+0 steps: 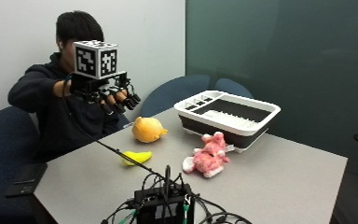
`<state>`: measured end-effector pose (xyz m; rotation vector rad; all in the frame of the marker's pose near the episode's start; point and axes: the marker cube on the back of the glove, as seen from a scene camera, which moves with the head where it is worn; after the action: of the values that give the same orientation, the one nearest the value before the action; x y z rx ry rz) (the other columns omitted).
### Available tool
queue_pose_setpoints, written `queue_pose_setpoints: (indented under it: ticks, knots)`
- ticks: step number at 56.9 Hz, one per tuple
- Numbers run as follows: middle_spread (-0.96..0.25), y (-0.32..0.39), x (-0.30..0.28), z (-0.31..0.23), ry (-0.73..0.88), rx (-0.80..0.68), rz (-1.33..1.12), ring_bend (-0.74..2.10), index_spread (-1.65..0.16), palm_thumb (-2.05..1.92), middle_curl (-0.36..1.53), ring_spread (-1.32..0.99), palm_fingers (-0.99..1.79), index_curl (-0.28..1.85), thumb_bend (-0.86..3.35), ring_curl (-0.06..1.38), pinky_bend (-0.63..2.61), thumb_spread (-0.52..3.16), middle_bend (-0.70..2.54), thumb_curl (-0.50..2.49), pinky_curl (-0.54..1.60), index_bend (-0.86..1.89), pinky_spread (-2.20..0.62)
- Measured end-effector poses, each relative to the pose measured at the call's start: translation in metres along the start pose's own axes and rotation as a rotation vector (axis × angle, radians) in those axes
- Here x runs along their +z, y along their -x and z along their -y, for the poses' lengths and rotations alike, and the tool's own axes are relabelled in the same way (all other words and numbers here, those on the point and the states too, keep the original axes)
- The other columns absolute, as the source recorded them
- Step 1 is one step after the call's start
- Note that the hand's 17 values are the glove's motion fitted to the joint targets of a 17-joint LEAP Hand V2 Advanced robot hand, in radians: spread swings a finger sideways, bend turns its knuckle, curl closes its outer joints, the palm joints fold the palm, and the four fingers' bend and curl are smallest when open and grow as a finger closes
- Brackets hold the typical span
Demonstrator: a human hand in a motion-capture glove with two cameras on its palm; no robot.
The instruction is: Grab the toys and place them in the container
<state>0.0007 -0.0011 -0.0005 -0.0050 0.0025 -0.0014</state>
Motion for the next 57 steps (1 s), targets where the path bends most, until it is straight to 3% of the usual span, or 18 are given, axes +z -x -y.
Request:
queue_pose_setpoints:
  ticks: [8, 17, 44, 57]
  knots:
    - [-0.04, 0.003, 0.000, 0.002, 0.028, 0.002, -0.023, 0.32, -0.21, 0.17, 0.07, -0.04, 0.10, 0.06, 0.16, 0.09, 0.75, 0.94, 0.17, 0.08, 0.19, 0.12, -0.04]
    - [-0.04, 0.005, 0.006, 0.005, 0.065, -0.008, -0.064, 0.35, -0.26, 0.13, 0.13, -0.04, -0.04, 0.11, 0.13, 0.12, 0.86, 1.22, 0.18, 0.13, 0.23, 0.14, -0.05]
    - [0.00, 0.026, 0.127, 0.058, 0.390, -0.066, -0.183, 0.15, -0.24, 0.02, 0.14, -0.01, -0.34, 0.23, -0.02, 0.15, 0.90, 1.10, 0.07, 0.24, 0.23, 0.15, -0.04]
    - [0.01, 0.036, 0.172, 0.073, 0.326, -0.148, -0.216, 0.10, -0.26, 0.07, 0.12, 0.00, -0.26, 0.35, 0.00, 0.11, 0.81, 1.13, 0.06, 0.28, 0.20, 0.41, -0.03]
